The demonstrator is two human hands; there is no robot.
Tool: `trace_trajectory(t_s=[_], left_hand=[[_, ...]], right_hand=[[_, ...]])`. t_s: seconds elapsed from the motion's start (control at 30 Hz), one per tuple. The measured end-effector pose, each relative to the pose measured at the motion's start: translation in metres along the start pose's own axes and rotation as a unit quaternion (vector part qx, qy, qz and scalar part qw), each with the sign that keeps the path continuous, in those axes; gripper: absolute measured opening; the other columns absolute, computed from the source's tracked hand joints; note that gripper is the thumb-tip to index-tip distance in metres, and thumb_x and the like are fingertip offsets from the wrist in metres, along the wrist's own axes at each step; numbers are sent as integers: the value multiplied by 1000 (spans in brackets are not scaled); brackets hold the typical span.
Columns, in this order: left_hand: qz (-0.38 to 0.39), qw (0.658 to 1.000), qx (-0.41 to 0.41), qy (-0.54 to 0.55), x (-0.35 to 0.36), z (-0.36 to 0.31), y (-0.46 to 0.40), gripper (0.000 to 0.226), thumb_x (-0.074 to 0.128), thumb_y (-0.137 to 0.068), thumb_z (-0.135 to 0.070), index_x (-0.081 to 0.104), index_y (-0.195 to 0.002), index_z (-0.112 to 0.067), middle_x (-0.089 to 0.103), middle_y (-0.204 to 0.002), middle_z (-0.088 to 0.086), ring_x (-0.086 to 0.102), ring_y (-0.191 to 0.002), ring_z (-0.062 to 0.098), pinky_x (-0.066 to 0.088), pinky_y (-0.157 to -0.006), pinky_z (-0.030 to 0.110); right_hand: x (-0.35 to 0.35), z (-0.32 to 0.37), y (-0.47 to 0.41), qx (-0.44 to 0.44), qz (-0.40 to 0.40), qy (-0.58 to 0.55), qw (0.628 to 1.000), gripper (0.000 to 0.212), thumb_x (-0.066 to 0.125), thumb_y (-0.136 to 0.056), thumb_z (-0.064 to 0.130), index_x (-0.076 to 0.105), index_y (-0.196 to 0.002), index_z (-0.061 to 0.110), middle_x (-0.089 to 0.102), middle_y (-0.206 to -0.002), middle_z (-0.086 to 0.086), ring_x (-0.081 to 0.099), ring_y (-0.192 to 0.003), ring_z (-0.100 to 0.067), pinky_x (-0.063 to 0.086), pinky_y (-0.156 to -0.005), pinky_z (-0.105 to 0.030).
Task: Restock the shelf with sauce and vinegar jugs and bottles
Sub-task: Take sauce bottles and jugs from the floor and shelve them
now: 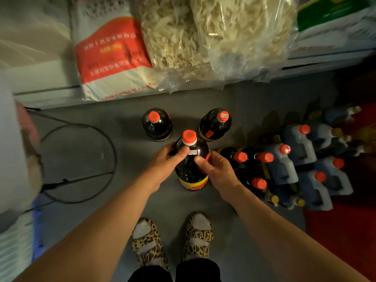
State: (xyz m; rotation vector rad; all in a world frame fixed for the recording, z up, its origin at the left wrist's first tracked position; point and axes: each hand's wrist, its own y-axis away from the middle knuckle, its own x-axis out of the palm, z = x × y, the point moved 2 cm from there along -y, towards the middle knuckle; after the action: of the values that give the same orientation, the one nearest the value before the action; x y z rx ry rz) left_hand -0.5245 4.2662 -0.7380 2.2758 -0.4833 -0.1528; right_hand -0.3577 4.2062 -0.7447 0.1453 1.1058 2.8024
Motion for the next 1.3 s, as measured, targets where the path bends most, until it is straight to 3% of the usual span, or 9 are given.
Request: trace_trajectory(t_s=[0.13, 0.27, 0.37, 0.53, 0.67, 0.83, 0.97, 1.13, 1.3], left_hand=[[14, 1000, 18, -11, -1, -61, 66, 48, 68, -64, -66, 62, -106, -45, 65, -112, -22, 60, -112, 3, 46, -97, 30], [34, 998, 54, -23, -9, -136, 140, 49, 77, -60, -60, 69, -104, -39, 75, -105, -15, 69, -104, 8, 55, -80, 22], [37, 995, 83, -31, -15, -201, 202, 60, 81, -59, -52, 67, -112, -30, 74, -112, -7, 69, -107, 15, 57, -91, 36], [33, 981, 172, -87, -24, -316, 314, 80, 92, -52, -56, 64, -121, -27, 74, -111, -4, 71, -104, 20, 58, -85, 38], [33, 959, 251, -128, -27, -404, 393, 95, 90, -42, -61, 55, -129, -44, 72, -112, -4, 68, -105, 19, 57, -80, 38], [65, 919, 355, -162, -13, -490, 463, 101, 94, -41, -53, 49, -131, -52, 63, -127, -16, 58, -120, 13, 51, -98, 44], [16, 878, 438, -190, -2, -554, 491, 80, 94, -39, -52, 53, -105, -70, 65, -96, -38, 57, -95, -19, 48, -89, 21], [-37, 850, 494, -181, 9, -620, 492, 108, 91, -33, -57, 54, -133, -39, 68, -121, -15, 63, -114, 8, 49, -103, 39], [-105, 819, 526, -201, 21, -708, 490, 125, 92, -39, -52, 33, -149, -45, 54, -142, -9, 52, -128, 13, 43, -110, 39]], right_hand=[[4, 63, 65, -3, -4, 4, 1000, 7, 77, -80, 43, 74, -79, 36, 76, -81, 12, 72, -78, 1, 52, -66, -12], [8, 143, 132, -30, -36, 10, 999, 26, 78, -81, 40, 71, -82, 15, 72, -74, 5, 68, -71, -5, 53, -68, -22], [15, 221, 192, -61, -51, 15, 997, 36, 78, -79, 41, 66, -83, 7, 66, -68, -1, 61, -61, -8, 49, -59, -20], [29, 352, 299, -143, -48, 0, 989, 44, 75, -87, 31, 67, -101, -10, 73, -91, -16, 69, -80, -25, 58, -71, -31], [37, 445, 373, -203, -58, 6, 977, 30, 74, -87, 37, 73, -93, 8, 77, -85, 1, 72, -77, -10, 56, -65, -22], [37, 527, 438, -260, -60, -25, 963, 44, 79, -72, 53, 73, -92, 15, 72, -84, 3, 65, -91, -17, 53, -80, -35], [26, 585, 460, -305, -37, -33, 951, 63, 82, -56, 60, 69, -97, 14, 68, -84, -1, 63, -83, -17, 52, -71, -32], [8, 655, 451, -349, -28, -20, 936, 74, 83, -54, 65, 72, -99, 7, 73, -88, -9, 68, -86, -23, 60, -67, -33], [-15, 743, 431, -397, 11, -1, 918, 64, 80, -63, 68, 74, -100, 15, 74, -96, -3, 69, -94, -19, 55, -79, -37]])
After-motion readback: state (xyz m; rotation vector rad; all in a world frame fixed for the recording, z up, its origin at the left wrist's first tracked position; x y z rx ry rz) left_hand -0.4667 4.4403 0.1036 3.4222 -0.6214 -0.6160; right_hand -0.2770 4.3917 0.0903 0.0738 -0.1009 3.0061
